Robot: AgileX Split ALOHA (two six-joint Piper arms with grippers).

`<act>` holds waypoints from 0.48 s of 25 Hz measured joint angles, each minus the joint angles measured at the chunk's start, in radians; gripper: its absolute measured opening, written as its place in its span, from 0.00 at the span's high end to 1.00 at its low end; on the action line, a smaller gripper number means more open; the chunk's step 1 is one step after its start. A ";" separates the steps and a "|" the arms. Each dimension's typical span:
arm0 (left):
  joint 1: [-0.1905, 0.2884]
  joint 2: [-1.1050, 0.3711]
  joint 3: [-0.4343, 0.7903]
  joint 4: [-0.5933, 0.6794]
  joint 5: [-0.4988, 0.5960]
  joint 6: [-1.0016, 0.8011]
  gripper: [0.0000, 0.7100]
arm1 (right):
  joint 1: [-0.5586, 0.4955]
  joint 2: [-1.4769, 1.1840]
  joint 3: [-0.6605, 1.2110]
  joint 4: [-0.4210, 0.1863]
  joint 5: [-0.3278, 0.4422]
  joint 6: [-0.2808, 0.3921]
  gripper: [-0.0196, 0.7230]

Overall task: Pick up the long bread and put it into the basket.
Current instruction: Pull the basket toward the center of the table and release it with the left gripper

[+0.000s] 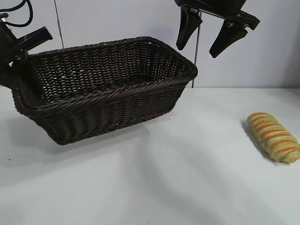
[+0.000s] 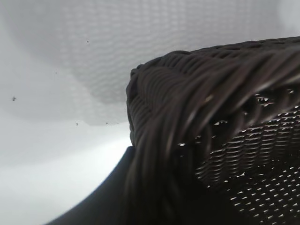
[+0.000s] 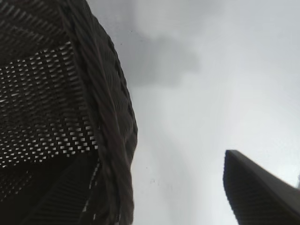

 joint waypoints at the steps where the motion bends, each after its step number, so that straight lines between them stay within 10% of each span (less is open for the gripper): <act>1: -0.001 0.015 -0.033 0.000 0.012 0.020 0.85 | 0.000 0.000 0.000 0.000 0.000 0.000 0.21; 12: -0.022 0.176 -0.262 -0.004 0.096 0.123 0.85 | 0.000 0.000 0.000 0.008 0.002 0.000 0.21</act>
